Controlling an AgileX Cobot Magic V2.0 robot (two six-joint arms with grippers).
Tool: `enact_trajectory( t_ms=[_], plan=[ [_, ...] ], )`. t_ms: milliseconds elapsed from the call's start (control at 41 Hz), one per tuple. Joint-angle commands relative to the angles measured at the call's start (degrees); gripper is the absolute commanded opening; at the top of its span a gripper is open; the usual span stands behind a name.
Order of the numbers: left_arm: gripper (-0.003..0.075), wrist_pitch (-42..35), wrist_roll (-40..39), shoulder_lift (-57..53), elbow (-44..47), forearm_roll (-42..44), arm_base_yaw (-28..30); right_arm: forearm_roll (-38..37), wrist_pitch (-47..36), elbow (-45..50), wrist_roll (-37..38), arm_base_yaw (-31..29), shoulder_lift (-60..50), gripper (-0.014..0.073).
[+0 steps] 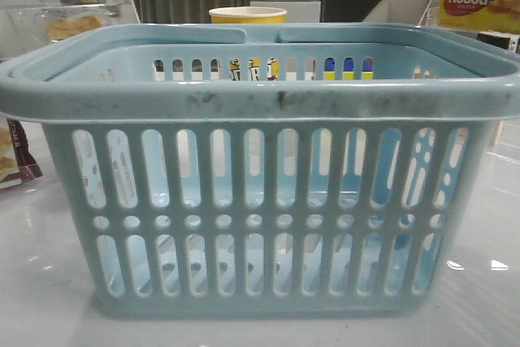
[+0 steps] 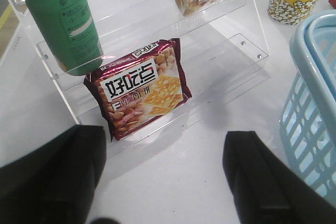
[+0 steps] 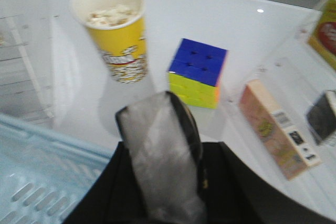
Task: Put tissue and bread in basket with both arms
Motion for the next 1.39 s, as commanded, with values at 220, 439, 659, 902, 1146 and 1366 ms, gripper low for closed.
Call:
enact_trajectory(
  t_ms=[220, 439, 659, 902, 1146, 1366],
  plan=[
    [0.0529, -4.4, -0.1, 0.5, -1.5, -0.6, 0.0, 0.9, -9.1, 8.8, -0.8, 16.3, -2.1, 0.0195],
    [0.0529, -4.4, -0.1, 0.5, -1.5, -0.6, 0.0, 1.9, -11.0, 14.7, -0.8, 18.6, 1.7, 0.0225],
    [0.0529, -4.4, -0.1, 0.5, -1.5, -0.6, 0.0, 1.9, -10.5, 15.1, -0.8, 18.6, 6.1, 0.0545],
    [0.0529, -4.4, -0.1, 0.5, -1.5, -0.6, 0.0, 1.9, -8.7, 15.1, -1.2, 18.6, 1.9, 0.0582],
    [0.0529, -4.7, -0.1, 0.5, -1.5, -0.6, 0.0, 1.9, -2.6, 15.1, -3.7, 20.1, -8.1, 0.0582],
    [0.0529, -5.2, -0.1, 0.5, -1.5, -0.6, 0.0, 1.9, 1.3, 16.2, -3.7, 20.1, -16.5, 0.0582]
  ],
)
